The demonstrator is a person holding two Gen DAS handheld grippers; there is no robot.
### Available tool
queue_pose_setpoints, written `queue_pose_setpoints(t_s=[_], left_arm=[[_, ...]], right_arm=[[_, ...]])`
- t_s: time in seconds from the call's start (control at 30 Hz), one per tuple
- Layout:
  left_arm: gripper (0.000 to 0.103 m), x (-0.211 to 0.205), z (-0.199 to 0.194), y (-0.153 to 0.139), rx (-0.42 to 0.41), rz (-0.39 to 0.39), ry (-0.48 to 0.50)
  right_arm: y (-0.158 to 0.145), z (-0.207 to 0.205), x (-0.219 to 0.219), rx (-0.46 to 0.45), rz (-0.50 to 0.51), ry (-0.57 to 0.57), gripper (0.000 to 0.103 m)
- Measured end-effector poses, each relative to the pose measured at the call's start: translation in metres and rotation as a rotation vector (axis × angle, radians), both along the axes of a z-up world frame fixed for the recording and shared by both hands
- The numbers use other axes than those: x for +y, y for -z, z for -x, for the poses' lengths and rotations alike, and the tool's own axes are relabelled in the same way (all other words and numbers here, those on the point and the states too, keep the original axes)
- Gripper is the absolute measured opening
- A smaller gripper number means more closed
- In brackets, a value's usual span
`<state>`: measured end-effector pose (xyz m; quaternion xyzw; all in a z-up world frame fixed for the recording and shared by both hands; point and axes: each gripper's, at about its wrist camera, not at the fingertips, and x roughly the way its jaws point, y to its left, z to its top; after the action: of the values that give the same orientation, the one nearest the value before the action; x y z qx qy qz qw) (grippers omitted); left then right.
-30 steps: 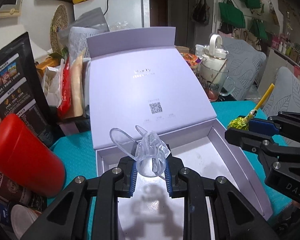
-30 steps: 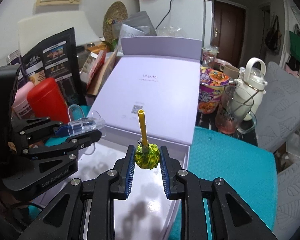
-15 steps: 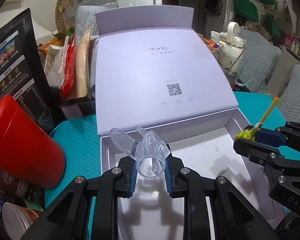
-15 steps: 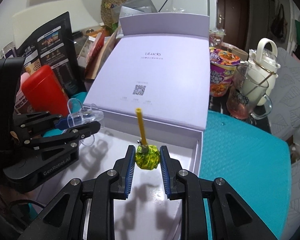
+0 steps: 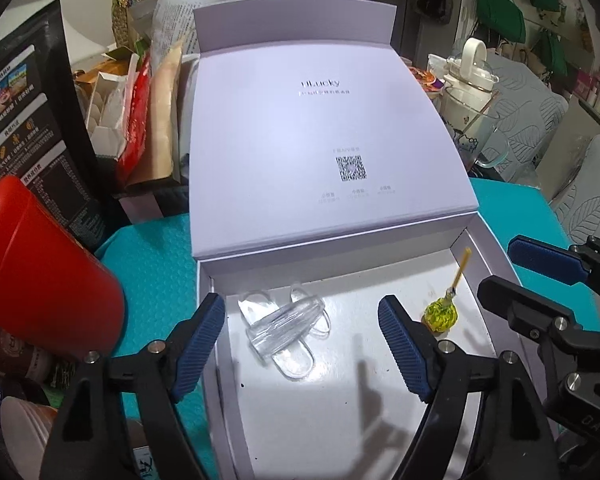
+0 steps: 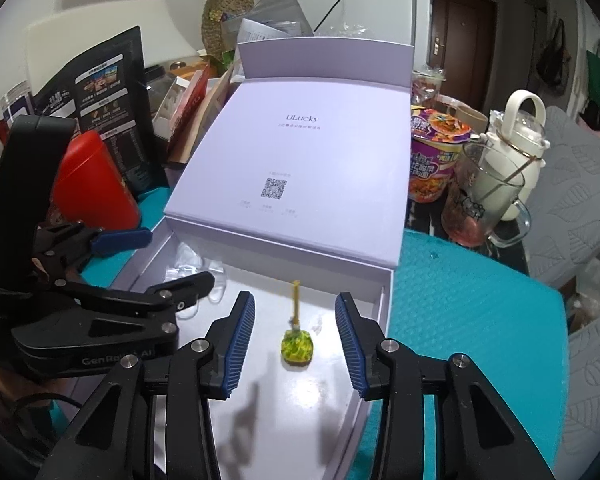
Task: Organize rigid objects
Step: 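Open both tools to drop the clear clip and green ball toy into the box, then withdraw both open tools from the box back over the remaining items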
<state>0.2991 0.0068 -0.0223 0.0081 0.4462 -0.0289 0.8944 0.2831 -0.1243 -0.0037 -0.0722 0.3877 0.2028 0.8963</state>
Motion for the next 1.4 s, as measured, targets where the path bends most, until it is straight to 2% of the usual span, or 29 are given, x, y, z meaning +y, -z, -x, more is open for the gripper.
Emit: queue_pose_setpoints(t_s=[0.57, 0.97, 1.13, 1.4], left_arm=[[0.079, 0.000, 0.037, -0.049, -0.116, 0.009, 0.003], [0.079, 0.000, 0.090, -0.101, -0.233, 0.009, -0.003], [0.079, 0.000, 0.117, -0.119, -0.284, 0.000, -0.010], [0.079, 0.000, 0.159, -0.133, -0.324, -0.013, -0.004]], right_arm=[[-0.033, 0.027, -0.004, -0.069, -0.036, 0.007, 0.042], [-0.090, 0.084, -0.001, -0.194, -0.016, 0.006, 0.042], [-0.102, 0.109, -0.001, -0.225, -0.030, 0.012, 0.042], [-0.110, 0.148, -0.003, -0.246, -0.043, 0.022, 0.042]])
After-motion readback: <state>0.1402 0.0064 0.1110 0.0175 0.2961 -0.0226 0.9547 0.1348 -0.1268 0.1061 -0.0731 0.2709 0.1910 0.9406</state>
